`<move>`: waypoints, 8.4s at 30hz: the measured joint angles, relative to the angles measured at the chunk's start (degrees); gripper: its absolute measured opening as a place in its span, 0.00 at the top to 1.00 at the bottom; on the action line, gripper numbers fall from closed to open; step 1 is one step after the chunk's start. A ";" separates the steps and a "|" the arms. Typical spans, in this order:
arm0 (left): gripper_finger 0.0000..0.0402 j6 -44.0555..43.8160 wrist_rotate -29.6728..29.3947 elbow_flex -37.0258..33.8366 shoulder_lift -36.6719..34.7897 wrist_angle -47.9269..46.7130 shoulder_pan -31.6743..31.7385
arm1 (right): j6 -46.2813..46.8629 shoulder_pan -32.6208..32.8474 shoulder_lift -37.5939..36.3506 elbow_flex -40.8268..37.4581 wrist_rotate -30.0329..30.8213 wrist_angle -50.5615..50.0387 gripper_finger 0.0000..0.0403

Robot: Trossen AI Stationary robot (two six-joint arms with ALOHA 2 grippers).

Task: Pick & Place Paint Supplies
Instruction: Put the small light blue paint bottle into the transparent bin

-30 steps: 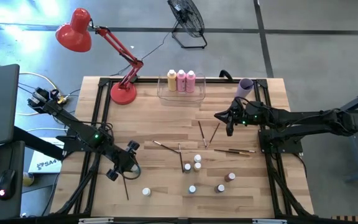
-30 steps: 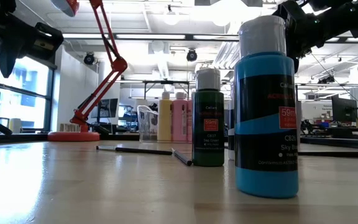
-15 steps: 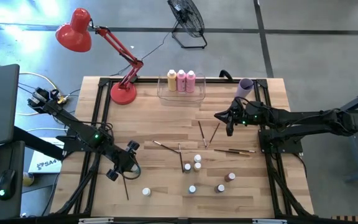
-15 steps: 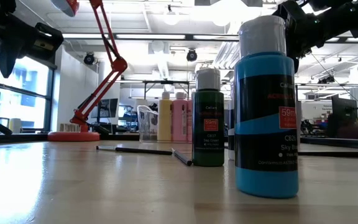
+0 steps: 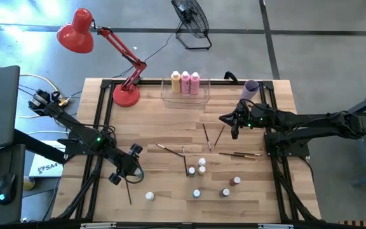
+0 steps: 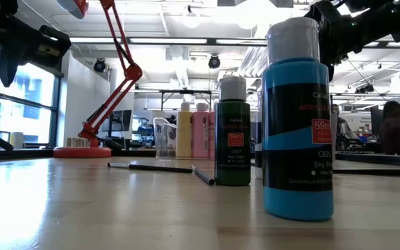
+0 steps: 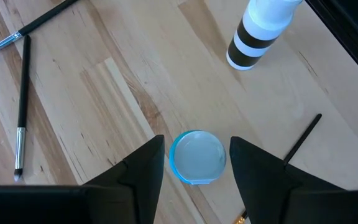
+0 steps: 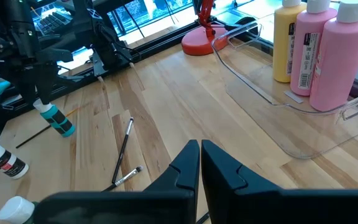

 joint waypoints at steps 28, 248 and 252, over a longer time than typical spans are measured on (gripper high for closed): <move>0.55 0.00 -0.02 0.00 0.00 1.07 0.00 | 0.01 0.01 0.00 0.00 0.00 0.00 0.98; 0.65 -4.42 -0.60 34.44 42.43 9.96 70.12 | -4.12 -0.02 0.02 -0.02 3.03 -1.73 0.98; 0.64 -4.46 -0.47 34.45 42.47 10.05 70.07 | -4.33 -0.02 0.02 -0.02 3.03 -1.73 0.98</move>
